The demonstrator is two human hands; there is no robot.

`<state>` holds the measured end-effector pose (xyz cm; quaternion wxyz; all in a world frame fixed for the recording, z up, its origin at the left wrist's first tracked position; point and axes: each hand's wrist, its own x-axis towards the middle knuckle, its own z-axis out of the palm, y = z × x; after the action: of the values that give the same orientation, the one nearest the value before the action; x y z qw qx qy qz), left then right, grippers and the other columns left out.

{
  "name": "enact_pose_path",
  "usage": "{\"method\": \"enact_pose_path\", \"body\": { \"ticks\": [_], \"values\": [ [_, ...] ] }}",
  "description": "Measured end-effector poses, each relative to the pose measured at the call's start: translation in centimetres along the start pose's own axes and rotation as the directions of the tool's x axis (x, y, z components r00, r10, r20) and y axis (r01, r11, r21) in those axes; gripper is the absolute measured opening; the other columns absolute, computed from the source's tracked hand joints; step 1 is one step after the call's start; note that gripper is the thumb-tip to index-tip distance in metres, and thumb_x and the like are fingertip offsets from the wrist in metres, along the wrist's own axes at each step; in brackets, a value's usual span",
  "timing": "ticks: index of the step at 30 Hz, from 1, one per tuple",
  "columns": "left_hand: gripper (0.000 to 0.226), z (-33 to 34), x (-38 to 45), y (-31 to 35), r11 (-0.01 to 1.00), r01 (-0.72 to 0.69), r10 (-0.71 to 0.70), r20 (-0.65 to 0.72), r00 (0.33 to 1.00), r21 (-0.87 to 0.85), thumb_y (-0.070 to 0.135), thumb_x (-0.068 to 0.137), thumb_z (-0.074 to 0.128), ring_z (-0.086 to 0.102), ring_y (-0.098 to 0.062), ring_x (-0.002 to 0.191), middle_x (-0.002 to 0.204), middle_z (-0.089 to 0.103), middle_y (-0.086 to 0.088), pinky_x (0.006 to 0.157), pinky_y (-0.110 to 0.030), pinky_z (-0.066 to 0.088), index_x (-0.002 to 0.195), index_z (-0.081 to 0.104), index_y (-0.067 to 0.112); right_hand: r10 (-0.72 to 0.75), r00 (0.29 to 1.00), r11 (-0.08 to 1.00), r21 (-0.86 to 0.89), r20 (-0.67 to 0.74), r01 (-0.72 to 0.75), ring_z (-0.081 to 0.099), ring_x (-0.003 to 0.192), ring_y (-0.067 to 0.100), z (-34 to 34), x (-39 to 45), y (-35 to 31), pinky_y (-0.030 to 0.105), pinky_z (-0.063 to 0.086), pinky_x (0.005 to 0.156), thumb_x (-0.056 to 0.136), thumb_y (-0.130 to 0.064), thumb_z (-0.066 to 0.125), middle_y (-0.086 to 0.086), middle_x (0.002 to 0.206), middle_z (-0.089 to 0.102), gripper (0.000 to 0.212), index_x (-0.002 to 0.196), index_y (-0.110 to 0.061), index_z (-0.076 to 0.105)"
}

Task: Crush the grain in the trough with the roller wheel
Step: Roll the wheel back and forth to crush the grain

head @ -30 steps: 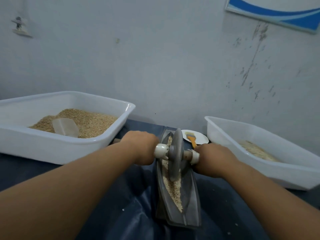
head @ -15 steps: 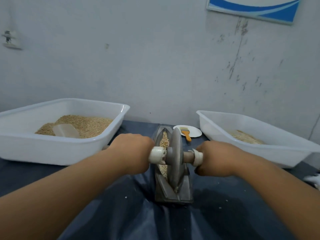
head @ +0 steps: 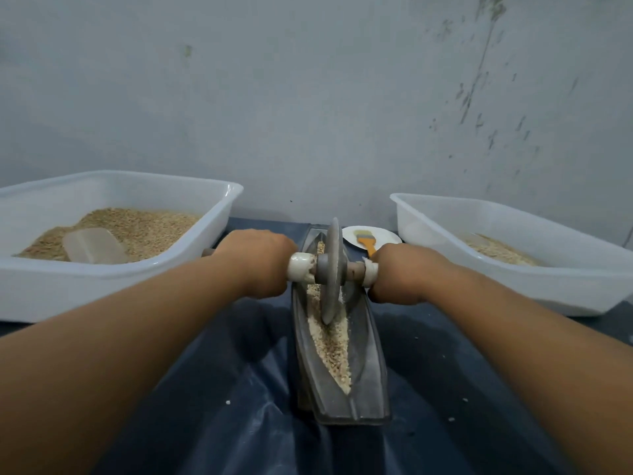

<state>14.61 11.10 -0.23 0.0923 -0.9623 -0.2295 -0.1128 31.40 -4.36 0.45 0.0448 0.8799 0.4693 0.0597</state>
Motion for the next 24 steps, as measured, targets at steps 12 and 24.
{"method": "enact_pose_path", "body": {
  "ticks": [12,24],
  "values": [
    [0.025,-2.0,-4.7,1.9,0.997,-0.025,0.027,-0.038,0.999,0.067,0.024,0.08,0.061,0.049,-0.015,0.069,0.068,0.04,0.01,0.064,-0.029,0.039,0.084,0.038,0.033,-0.058,0.997,0.996,0.07,0.052,0.054,0.062,0.069,0.013,-1.0,-5.1,-0.1,0.026,0.044,0.054,0.071,-0.032,0.069,-0.006,0.075,0.064,0.015,0.078,-0.03,0.056],
    [0.027,-2.3,-3.4,2.5,0.994,0.044,-0.037,-0.073,0.997,0.098,0.026,0.08,0.06,0.039,-0.012,0.059,0.064,0.036,0.01,0.062,-0.031,0.035,0.074,0.034,0.03,0.002,1.0,0.993,0.114,0.01,-0.003,0.057,0.067,0.011,-0.2,-4.5,-0.4,0.027,0.043,0.057,0.075,-0.032,0.067,-0.009,0.073,0.059,0.018,0.069,-0.031,0.049]
  ]
}}
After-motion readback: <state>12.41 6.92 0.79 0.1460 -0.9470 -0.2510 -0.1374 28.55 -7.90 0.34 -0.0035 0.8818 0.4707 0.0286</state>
